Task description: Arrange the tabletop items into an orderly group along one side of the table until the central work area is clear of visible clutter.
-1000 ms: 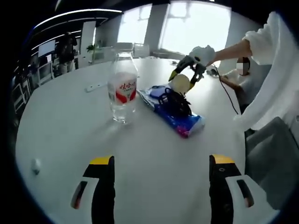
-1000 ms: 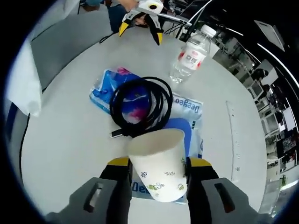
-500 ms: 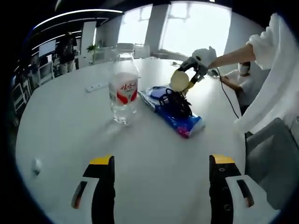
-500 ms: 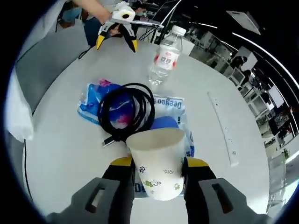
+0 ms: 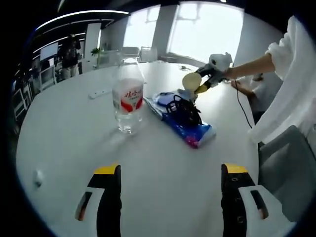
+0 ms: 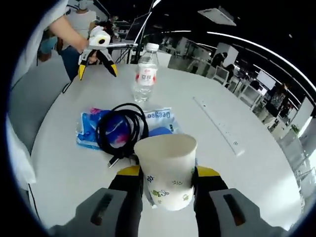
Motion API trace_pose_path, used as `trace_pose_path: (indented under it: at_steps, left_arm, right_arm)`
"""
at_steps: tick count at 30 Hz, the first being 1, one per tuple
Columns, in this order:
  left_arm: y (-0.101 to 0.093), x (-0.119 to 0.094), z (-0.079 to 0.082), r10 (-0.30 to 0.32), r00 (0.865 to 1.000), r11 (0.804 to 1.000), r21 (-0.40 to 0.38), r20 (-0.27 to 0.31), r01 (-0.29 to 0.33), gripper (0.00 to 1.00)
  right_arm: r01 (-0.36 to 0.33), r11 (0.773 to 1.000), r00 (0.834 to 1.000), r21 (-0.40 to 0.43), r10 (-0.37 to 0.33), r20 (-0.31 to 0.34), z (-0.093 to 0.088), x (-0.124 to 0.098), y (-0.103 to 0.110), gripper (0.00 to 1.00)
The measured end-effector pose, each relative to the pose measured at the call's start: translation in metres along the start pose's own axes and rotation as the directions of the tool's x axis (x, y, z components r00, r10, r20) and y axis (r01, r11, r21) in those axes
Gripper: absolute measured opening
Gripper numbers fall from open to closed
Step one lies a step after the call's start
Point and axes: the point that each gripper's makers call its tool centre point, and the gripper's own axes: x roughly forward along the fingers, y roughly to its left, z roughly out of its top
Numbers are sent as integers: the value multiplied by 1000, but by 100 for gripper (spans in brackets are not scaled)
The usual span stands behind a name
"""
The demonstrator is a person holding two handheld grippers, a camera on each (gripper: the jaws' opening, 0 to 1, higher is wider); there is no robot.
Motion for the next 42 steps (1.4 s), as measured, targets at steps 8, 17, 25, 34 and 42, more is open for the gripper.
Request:
trace_pose_path:
  at_steps: [8, 17, 25, 34, 42]
  left_arm:
    - [-1, 1, 1, -3, 1000, 1000, 4, -1, 3, 80]
    - [-2, 2, 3, -5, 1000, 1000, 5, 6, 5, 80]
    - [-3, 5, 3, -12, 1000, 1000, 4, 9, 12, 80]
    - [-3, 5, 3, -14, 1000, 1000, 5, 8, 14, 80]
    - [-4, 2, 1, -17, 1000, 1000, 3, 4, 17, 79]
  right_arm:
    - [78, 981, 989, 175, -98, 108, 7, -14, -4, 37]
    - [110, 969, 978, 221, -146, 149, 11, -27, 0, 36]
    - [126, 953, 959, 275, -188, 214, 28, -34, -1, 36]
    - [81, 934, 936, 347, -192, 296, 49, -34, 16, 36]
    - [46, 936, 936, 349, -162, 311, 54, -30, 33, 36]
